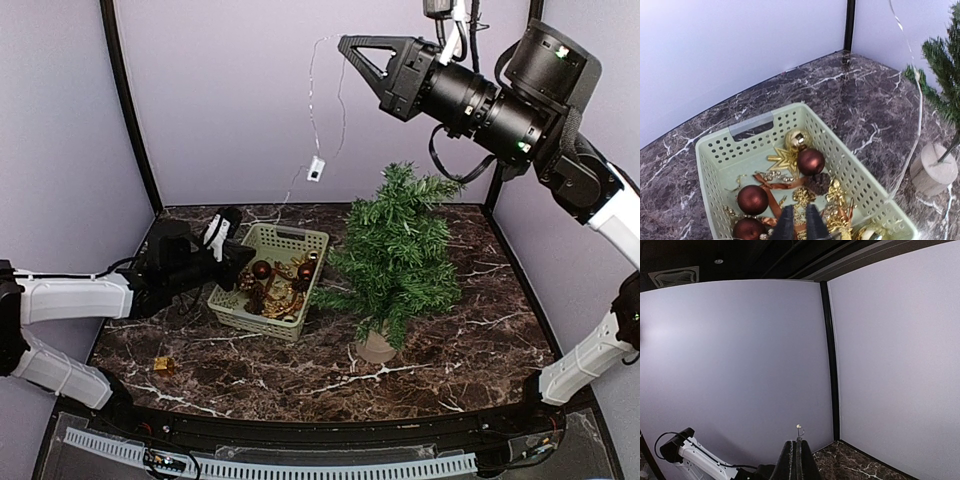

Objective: Decorate the small christmas tree
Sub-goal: Adjust the light string.

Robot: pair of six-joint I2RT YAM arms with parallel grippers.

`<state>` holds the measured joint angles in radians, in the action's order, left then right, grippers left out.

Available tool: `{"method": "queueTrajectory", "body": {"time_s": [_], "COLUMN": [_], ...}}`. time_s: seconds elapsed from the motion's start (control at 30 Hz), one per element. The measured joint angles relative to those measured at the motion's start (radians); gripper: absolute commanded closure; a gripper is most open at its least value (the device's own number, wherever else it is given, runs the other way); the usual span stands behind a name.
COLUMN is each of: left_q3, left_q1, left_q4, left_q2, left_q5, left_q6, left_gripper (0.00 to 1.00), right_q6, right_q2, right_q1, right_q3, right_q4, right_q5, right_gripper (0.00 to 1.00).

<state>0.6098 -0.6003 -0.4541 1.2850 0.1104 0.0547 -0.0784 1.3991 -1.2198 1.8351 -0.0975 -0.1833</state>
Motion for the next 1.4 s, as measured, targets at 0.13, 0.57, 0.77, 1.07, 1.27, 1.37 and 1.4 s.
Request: {"method": "queueTrajectory", "body": {"time_s": [0.13, 0.57, 0.77, 1.07, 1.27, 1.37, 1.4], "left_q3": [0.061, 0.475, 0.476, 0.444, 0.426, 0.432, 0.433], "left_q1": [0.0, 0.0, 0.0, 0.0, 0.0, 0.007, 0.008], "left_q4": [0.002, 0.142, 0.233, 0.328, 0.295, 0.286, 0.284], "left_q2": [-0.013, -0.071, 0.074, 0.122, 0.02, -0.029, -0.049], "left_q5": [-0.012, -0.066, -0.057, -0.05, -0.014, 0.005, 0.01], "left_q6": [0.013, 0.099, 0.091, 0.06, 0.025, -0.001, -0.008], "left_gripper": [1.0, 1.0, 1.0, 0.99, 1.0, 0.98, 0.99], "right_q6": [0.003, 0.018, 0.013, 0.005, -0.013, -0.014, -0.014], "right_q2": [-0.006, -0.063, -0.091, -0.103, -0.103, -0.106, -0.112], "right_q1": [0.0, 0.0, 0.0, 0.0, 0.0, 0.0, 0.0], "right_q3": [-0.013, -0.097, -0.141, -0.158, -0.157, -0.161, -0.17], "right_q4": [0.001, 0.028, 0.037, 0.035, 0.019, 0.02, 0.022], "right_q5": [-0.006, -0.038, -0.05, -0.089, -0.094, -0.095, -0.097], "right_gripper": [1.0, 1.0, 1.0, 1.0, 1.0, 1.0, 1.0]}}
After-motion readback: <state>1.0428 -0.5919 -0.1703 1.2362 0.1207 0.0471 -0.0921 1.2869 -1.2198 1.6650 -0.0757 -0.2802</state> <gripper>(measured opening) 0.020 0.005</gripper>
